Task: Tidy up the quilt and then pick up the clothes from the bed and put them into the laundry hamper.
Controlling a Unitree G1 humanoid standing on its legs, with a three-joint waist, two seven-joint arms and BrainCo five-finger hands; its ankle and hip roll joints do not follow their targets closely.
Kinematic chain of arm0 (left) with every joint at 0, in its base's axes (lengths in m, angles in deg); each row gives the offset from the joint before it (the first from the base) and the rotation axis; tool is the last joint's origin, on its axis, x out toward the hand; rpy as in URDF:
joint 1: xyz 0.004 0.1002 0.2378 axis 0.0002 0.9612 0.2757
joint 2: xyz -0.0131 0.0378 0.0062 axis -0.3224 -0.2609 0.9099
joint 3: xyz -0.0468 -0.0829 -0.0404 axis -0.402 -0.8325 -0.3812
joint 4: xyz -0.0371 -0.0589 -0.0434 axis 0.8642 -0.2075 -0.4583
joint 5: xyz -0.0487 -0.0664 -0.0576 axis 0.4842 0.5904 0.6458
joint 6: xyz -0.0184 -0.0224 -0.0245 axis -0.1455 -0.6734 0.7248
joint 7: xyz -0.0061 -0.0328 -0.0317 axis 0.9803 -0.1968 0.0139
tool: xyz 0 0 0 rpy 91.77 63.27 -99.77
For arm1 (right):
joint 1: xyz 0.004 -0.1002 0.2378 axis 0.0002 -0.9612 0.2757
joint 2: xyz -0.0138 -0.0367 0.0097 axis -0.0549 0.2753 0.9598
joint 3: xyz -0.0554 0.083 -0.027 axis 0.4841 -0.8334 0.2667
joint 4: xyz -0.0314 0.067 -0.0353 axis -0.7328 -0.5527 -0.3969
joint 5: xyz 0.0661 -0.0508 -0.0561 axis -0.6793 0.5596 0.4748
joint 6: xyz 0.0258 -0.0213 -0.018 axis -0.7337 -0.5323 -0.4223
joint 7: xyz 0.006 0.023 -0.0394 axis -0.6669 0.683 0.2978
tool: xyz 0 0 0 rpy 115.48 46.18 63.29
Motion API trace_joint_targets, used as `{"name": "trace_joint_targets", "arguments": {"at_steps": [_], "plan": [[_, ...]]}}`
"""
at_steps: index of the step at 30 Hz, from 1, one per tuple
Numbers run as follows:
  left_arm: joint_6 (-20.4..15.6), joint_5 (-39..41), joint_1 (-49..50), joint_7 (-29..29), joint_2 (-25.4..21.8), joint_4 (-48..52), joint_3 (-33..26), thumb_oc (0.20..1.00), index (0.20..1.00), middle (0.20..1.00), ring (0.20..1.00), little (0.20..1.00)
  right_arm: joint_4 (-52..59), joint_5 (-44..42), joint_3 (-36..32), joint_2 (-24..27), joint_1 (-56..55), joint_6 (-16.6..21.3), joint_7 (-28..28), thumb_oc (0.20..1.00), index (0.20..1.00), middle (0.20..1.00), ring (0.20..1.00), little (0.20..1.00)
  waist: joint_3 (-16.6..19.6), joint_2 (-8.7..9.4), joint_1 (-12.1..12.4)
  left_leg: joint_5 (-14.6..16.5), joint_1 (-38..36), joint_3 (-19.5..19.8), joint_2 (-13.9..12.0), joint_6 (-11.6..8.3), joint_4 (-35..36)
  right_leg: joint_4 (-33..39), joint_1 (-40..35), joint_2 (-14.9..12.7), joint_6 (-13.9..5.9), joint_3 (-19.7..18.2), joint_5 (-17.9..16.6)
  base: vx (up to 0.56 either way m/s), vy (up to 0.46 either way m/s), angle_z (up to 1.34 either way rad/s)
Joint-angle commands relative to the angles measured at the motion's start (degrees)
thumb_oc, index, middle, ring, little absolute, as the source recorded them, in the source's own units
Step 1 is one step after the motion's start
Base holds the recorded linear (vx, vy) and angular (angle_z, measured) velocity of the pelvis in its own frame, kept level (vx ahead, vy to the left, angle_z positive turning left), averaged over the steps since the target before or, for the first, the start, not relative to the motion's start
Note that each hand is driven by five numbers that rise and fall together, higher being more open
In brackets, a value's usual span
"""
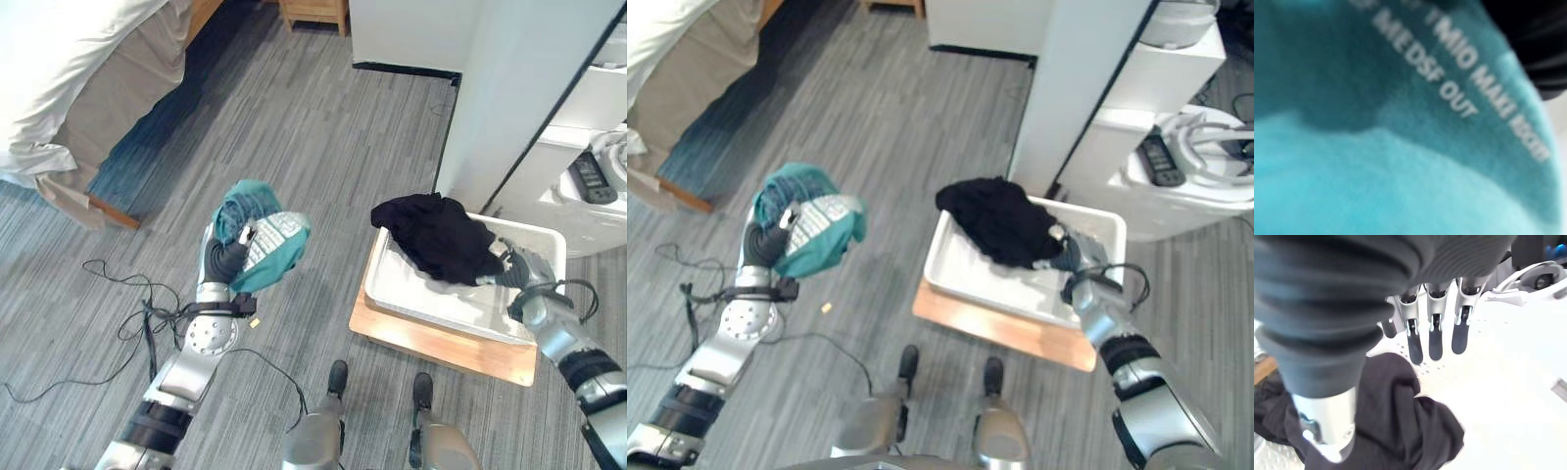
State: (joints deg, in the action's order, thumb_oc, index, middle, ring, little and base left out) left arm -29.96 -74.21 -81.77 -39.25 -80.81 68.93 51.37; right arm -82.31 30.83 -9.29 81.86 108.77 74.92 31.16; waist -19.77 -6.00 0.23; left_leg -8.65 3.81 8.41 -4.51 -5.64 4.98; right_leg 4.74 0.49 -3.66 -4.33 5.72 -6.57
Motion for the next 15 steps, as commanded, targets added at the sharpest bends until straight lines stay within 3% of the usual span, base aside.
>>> {"name": "trace_joint_targets", "arguments": {"at_steps": [1, 6, 7, 11, 15], "plan": [[-2.28, -5.04, -5.55, 0.39, -0.25, 0.75, 2.77, 0.200, 0.200, 0.200, 0.200, 0.200, 4.25, 6.70, 1.13, 1.06, -5.70, 1.53, 1.42, 1.000, 1.000, 1.000, 1.000, 1.000, 4.60, 4.30, -3.21, 9.91, -4.88, -6.85, 0.43, -0.89, 0.02, 0.26, -1.19, -1.63, -3.87, -3.39, 9.36, 0.04, 0.012, -0.42], [0.64, -6.12, -14.70, -0.31, 5.42, -9.33, 9.50, 0.200, 0.200, 0.200, 0.200, 0.200, 7.39, 6.77, -2.22, -0.12, -13.81, 1.39, 3.45, 1.000, 1.000, 1.000, 1.000, 1.000, 4.59, 5.50, -8.68, 11.74, -6.26, -11.44, -0.37, -0.45, 0.02, 0.20, 0.32, -0.96, -4.29, -7.89, 8.98, 0.02, 0.020, -0.47], [0.47, -6.16, -15.04, -0.47, 5.57, -9.75, 9.74, 0.200, 0.200, 0.200, 0.200, 0.200, 7.42, 6.77, -2.37, -0.09, -13.87, 1.38, 3.47, 1.000, 1.000, 1.000, 1.000, 1.000, 4.58, 5.47, -8.31, 11.80, -6.30, -11.69, -0.40, -0.44, 0.02, 0.19, 0.42, -0.92, -4.30, -8.14, 8.95, -0.03, 0.023, -0.63], [2.86, -7.40, -25.38, -3.40, 10.43, -24.79, 15.98, 0.200, 0.200, 0.200, 0.200, 0.200, -2.29, 4.09, 1.99, -4.89, -11.47, 0.32, 4.59, 1.000, 1.000, 1.000, 1.000, 1.000, 3.68, 6.59, -11.39, 11.77, -5.41, -15.53, -1.10, -0.09, 0.02, -0.20, 4.38, 0.33, -4.84, -12.31, 7.45, -0.08, -0.003, -0.63], [4.43, -7.16, -29.76, -4.29, 12.82, -34.65, 18.14, 0.213, 0.213, 0.213, 0.213, 0.213, -7.11, 2.16, 4.44, -7.78, -9.86, -0.43, 4.70, 1.000, 1.000, 1.000, 1.000, 1.000, 3.06, 7.50, -12.35, 11.42, -4.01, -17.08, -1.35, 0.09, 0.02, -0.39, 7.14, 1.01, -5.15, -14.07, 6.55, -0.08, -0.017, -0.40]]}}
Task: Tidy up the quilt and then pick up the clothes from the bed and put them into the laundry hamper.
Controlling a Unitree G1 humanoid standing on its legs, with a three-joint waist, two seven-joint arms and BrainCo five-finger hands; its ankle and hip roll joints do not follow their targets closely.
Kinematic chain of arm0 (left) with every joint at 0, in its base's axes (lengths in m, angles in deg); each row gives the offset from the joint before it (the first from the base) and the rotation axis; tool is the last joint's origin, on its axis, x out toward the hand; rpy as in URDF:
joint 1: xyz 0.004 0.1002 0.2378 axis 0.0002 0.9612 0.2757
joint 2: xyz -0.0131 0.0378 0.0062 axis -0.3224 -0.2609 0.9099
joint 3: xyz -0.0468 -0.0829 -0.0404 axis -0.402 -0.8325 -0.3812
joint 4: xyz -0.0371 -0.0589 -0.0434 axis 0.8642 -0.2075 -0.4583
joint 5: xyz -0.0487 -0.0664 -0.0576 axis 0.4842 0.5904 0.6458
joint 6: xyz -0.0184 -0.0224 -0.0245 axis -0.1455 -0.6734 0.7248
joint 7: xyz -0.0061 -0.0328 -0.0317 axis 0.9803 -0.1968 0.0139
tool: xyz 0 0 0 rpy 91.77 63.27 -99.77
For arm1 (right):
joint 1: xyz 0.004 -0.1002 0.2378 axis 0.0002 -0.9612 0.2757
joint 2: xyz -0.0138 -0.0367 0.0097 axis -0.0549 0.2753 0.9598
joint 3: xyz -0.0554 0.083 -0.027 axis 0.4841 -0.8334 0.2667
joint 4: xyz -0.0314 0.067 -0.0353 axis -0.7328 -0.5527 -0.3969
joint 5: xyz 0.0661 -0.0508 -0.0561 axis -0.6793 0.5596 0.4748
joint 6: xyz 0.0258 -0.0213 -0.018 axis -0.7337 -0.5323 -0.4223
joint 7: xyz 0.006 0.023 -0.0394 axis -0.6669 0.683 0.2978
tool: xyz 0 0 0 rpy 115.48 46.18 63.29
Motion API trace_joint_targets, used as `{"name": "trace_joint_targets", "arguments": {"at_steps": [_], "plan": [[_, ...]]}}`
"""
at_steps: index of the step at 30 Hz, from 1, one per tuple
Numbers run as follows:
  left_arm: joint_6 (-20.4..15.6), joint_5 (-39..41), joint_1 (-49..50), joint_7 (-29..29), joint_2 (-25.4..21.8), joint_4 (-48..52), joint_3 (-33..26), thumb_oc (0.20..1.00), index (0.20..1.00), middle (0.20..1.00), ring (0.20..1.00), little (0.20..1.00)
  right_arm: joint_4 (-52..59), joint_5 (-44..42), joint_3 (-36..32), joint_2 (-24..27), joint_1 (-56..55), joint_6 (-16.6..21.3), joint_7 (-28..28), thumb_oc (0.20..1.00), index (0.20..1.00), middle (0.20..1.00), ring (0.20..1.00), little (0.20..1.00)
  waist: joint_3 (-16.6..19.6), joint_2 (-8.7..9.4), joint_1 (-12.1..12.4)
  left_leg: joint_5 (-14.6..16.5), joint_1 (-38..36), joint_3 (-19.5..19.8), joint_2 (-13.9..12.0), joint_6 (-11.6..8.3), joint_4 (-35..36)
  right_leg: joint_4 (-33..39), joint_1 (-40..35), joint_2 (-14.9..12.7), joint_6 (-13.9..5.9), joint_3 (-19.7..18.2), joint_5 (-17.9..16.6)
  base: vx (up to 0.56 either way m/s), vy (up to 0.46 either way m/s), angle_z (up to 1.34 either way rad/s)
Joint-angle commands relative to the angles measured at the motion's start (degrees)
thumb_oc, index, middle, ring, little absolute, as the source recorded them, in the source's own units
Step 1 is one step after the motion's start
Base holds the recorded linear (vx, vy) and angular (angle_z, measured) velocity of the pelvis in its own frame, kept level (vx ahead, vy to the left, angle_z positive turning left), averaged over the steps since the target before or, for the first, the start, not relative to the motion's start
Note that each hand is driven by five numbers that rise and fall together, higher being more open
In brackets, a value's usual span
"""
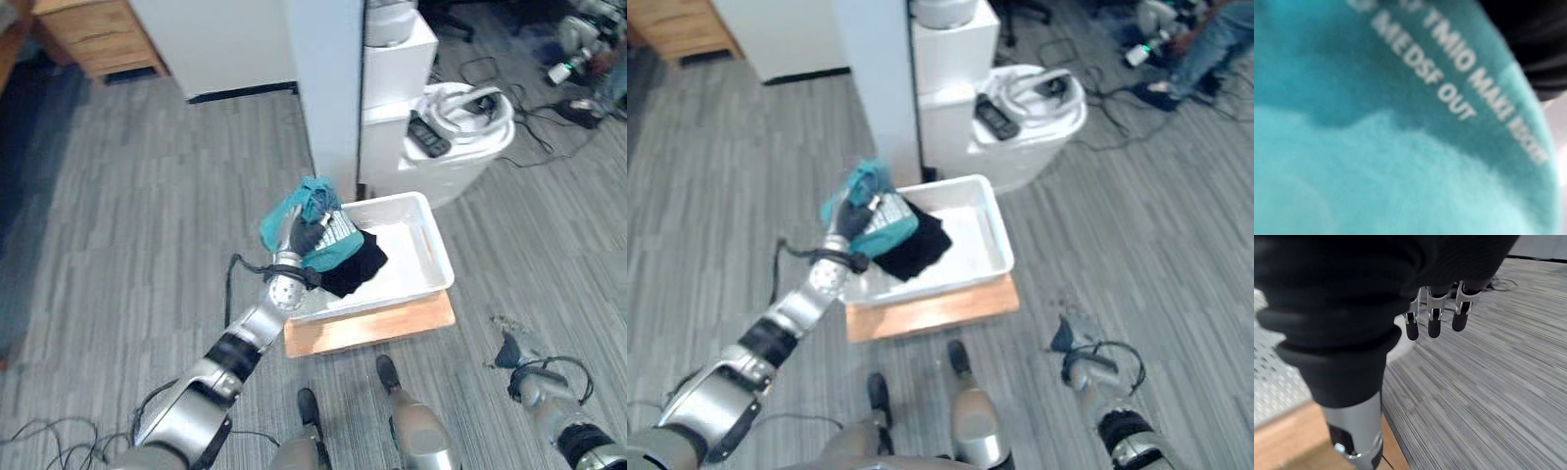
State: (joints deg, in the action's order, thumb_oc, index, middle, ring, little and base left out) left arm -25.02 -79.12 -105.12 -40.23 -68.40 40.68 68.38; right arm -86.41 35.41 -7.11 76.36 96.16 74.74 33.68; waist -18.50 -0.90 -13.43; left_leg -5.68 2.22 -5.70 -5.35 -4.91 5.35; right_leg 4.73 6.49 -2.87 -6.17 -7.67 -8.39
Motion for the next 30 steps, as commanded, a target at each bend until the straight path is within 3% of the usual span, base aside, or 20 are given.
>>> {"name": "trace_joint_targets", "arguments": {"at_steps": [1, 2, 5, 9, 12, 15, 16, 20, 23, 26, 27, 30], "plan": [[0.50, -2.50, -8.20, -3.58, 1.48, -10.39, 1.97, 0.796, 0.796, 0.796, 0.796, 0.796, -4.84, -3.44, 3.05, -3.31, 3.42, -0.42, 2.30, 1.000, 1.000, 1.000, 1.000, 1.000, 1.48, 2.59, 1.03, 8.13, -1.84, -3.40, -0.54, -0.62, -0.35, -0.41, 1.90, 0.30, -3.41, -1.01, 8.06, -0.06, -0.010, -0.34], [0.99, -3.02, -9.96, -3.83, 2.28, -13.75, 2.72, 1.000, 1.000, 1.000, 1.000, 1.000, -6.75, -4.44, 3.55, -4.27, 3.99, -0.45, 2.57, 1.000, 1.000, 1.000, 1.000, 1.000, 1.35, 2.70, 1.12, 7.94, -1.25, -3.68, -0.51, -0.67, -0.35, -0.41, 2.56, 0.38, -3.43, -1.19, 7.87, -0.08, -0.011, -0.41], [2.30, -3.22, -12.79, -3.14, 4.27, -20.45, 3.47, 1.000, 1.000, 1.000, 1.000, 1.000, -12.27, -6.77, 4.42, -6.03, 5.34, -0.81, 2.62, 1.000, 1.000, 1.000, 1.000, 1.000, 0.68, 2.57, 1.10, 7.48, -0.55, -3.64, -0.46, -0.78, -0.35, -0.37, 3.23, 0.24, -3.43, -1.03, 7.57, -0.04, -0.016, -0.19], [1.15, -1.20, -11.08, -2.22, 3.50, -16.39, 2.76, 1.000, 1.000, 1.000, 1.000, 1.000, -17.64, -9.43, 3.79, -7.39, 4.72, -1.18, 1.89, 1.000, 1.000, 1.000, 1.000, 1.000, 0.67, 1.78, 1.93, 7.35, -1.04, -3.10, -0.46, -0.81, -0.35, -0.22, 2.28, -0.02, -3.06, -0.21, 7.84, 0.01, -0.013, 0.04], [-0.90, 7.37, -4.15, -1.37, 2.72, -8.57, -1.59, 1.000, 1.000, 1.000, 1.000, 1.000, -21.56, -12.25, 0.84, -8.22, 3.04, -1.94, 0.45, 1.000, 1.000, 1.000, 1.000, 1.000, 1.79, 0.81, 3.34, 7.55, -2.38, -1.96, -0.29, -0.69, -0.35, -0.13, 0.04, -0.41, -2.49, 1.02, 8.56, 0.04, 0.003, 0.16], [-0.90, 7.37, -4.15, -1.37, 2.72, -8.57, -1.60, 1.000, 1.000, 1.000, 1.000, 1.000, -21.56, -12.25, 0.84, -8.22, 3.05, -1.94, 0.45, 1.000, 1.000, 1.000, 1.000, 1.000, 1.78, 0.81, 3.34, 7.55, -2.38, -1.96, -0.29, -0.69, -0.35, -0.13, 0.04, -0.41, -2.49, 1.03, 8.56, 0.03, -0.002, 0.19], [-3.12, 13.52, 3.75, -0.44, 1.66, -1.38, -7.02, 1.000, 1.000, 1.000, 1.000, 1.000, -25.84, -12.99, -1.95, -9.08, 2.43, -3.25, -1.11, 1.000, 1.000, 1.000, 1.000, 1.000, 3.52, 0.23, 5.41, 8.09, -4.36, -0.36, -0.13, -0.81, -0.35, 0.05, -3.53, -0.94, -2.15, 2.76, 9.55, 0.11, -0.009, 0.17], [-3.52, 20.84, 16.35, 2.06, 0.24, 0.58, -14.68, 1.000, 1.000, 1.000, 1.000, 1.000, -27.47, -13.40, -3.77, -9.77, 1.51, -3.81, -3.76, 1.000, 1.000, 1.000, 1.000, 1.000, 5.72, 0.68, 7.75, 8.29, -6.48, 1.45, -0.18, -0.86, -0.35, 0.24, -6.96, -1.14, -1.75, 4.73, 10.29, 0.08, -0.012, 0.68], [-1.97, 24.65, 23.95, 5.37, 0.64, -6.57, -18.93, 1.000, 1.000, 1.000, 1.000, 1.000, -26.02, -13.32, -4.25, -9.79, 1.21, -3.34, -5.31, 1.000, 1.000, 1.000, 1.000, 1.000, 6.69, 1.01, 8.82, 8.51, -7.80, 1.90, -0.23, -0.61, -0.35, 0.12, -8.56, -1.18, -1.48, 5.17, 10.82, 0.04, 0.016, 0.18], [0.14, 25.59, 27.50, 8.73, 2.02, -22.23, -21.56, 1.000, 1.000, 1.000, 1.000, 1.000, -25.48, -13.26, -4.23, -10.17, 1.64, -2.99, -6.79, 1.000, 1.000, 1.000, 1.000, 1.000, 7.46, 1.11, 9.28, 8.74, -8.69, 1.99, -0.17, -0.34, -0.35, -0.03, -9.46, -1.27, -1.36, 5.45, 11.06, 0.04, 0.051, 0.05], [2.40, 23.71, 29.36, 11.39, 3.01, -37.48, -24.04, 1.000, 1.000, 1.000, 1.000, 1.000, -25.79, -13.06, -3.31, -11.15, 2.27, -2.71, -8.02, 1.000, 1.000, 1.000, 1.000, 1.000, 8.43, 1.29, 9.69, 9.12, -9.40, 1.97, -0.06, -0.03, -0.35, -0.16, -10.17, -1.40, -1.34, 5.48, 11.32, 0.05, 0.078, 0.04], [4.51, 14.08, 32.40, 11.36, 2.73, -47.69, -25.18, 1.000, 1.000, 1.000, 1.000, 1.000, -26.12, -13.57, -1.63, -12.95, 1.80, -2.28, -9.19, 1.000, 1.000, 1.000, 1.000, 1.000, 9.50, 1.95, 10.37, 9.50, -10.05, 1.81, 0.04, 0.29, -0.35, -0.32, -10.53, -1.54, -1.45, 5.20, 11.21, 0.07, 0.099, -0.10]]}}
